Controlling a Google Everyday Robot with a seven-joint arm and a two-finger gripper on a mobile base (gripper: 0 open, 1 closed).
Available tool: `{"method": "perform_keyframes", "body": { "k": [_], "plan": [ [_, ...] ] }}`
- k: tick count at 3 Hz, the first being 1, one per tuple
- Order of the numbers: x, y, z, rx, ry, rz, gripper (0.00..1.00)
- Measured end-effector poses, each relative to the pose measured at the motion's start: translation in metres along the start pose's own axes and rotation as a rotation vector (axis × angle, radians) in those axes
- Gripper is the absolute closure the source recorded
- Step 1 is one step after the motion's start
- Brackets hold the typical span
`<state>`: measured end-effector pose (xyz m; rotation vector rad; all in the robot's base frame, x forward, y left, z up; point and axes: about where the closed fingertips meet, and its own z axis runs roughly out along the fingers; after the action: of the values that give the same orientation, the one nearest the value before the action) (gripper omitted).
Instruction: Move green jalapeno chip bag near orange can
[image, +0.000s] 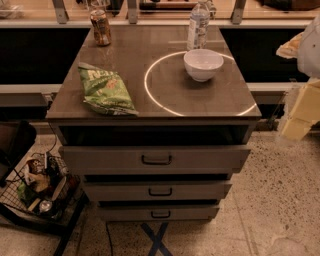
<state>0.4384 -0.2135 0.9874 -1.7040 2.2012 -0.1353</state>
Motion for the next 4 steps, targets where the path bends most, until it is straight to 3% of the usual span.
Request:
{"method": "perform_keyframes", "body": {
  "k": [1,2,3,4],
  "plan": [
    [0.0,0.0,0.0,0.0,0.0,0.0,0.0],
    [-0.008,-0.012,0.004,0.002,-0.069,0.068,0.0],
    [-0.04,-0.04,0.012,0.011,-0.231,0.133,0.0],
    [-0.112,-0.077,0.014,0.038,-0.487,0.176,0.0]
  ]
}}
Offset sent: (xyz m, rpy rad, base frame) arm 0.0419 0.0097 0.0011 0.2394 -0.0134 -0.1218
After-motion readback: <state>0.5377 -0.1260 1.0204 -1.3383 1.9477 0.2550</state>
